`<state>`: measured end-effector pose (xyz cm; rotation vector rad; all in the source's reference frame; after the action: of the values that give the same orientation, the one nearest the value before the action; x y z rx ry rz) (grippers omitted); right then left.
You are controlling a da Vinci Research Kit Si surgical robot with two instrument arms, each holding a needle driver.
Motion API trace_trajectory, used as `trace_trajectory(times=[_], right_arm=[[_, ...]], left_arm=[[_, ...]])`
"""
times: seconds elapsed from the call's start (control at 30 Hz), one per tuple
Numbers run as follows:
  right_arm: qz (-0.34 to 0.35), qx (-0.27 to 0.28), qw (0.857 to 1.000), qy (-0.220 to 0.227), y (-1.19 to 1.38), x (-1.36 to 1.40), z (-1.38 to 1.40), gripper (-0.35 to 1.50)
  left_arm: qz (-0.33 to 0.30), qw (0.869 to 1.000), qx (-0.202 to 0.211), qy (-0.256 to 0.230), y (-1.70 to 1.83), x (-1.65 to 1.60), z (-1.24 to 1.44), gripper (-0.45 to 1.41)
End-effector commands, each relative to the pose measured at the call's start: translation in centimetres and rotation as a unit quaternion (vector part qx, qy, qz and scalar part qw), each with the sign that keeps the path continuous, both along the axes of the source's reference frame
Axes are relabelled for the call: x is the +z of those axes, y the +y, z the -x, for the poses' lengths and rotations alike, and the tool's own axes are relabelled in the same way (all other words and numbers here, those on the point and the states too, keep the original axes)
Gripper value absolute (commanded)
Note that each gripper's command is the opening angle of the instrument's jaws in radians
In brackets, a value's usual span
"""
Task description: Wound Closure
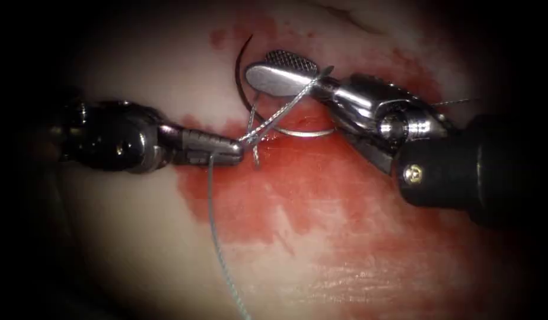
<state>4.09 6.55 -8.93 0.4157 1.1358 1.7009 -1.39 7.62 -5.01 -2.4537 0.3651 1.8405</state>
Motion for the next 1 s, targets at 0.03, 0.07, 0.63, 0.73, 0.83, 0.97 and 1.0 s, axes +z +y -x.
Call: trace_trajectory(times=[0.03, 0.07, 0.63, 0.73, 0.83, 0.97, 1.0], right_arm=[[-0.006, 0.003, 1.0, -0.004, 0.03, 0.09, -0.08, 0.59], [-0.007, 0.003, 1.0, -0.007, 0.03, 0.12, -0.07, 0.59], [-0.044, -0.011, 0.998, -0.035, -0.2, 0.63, -0.12, 0.5], [-0.042, -0.008, 0.999, -0.027, -0.17, 0.6, -0.18, 0.45], [-0.042, -0.007, 0.999, -0.021, -0.13, 0.57, -0.24, 0.45], [-0.045, -0.007, 0.999, -0.016, -0.1, 0.51, -0.33, 0.44], [-0.045, -0.007, 0.999, -0.016, -0.1, 0.51, -0.33, 0.44]], left_arm=[[-0.002, 1.0, 0.001, -0.001, 0.05, 0.04, 0.06, -0.35], [-0.002, 1.0, 0.002, 0.0, 0.04, 0.04, 0.06, -0.35], [-0.007, 1.0, 0.004, -0.002, 0.03, 0.04, 0.04, -0.35], [-0.01, 1.0, 0.005, -0.003, 0.02, 0.04, 0.03, -0.35], [-0.009, 1.0, 0.006, -0.003, 0.01, 0.04, 0.03, -0.35], [-0.009, 1.0, 0.008, -0.002, -0.01, 0.05, 0.01, -0.35], [-0.009, 1.0, 0.008, -0.002, -0.01, 0.05, 0.01, -0.35]])
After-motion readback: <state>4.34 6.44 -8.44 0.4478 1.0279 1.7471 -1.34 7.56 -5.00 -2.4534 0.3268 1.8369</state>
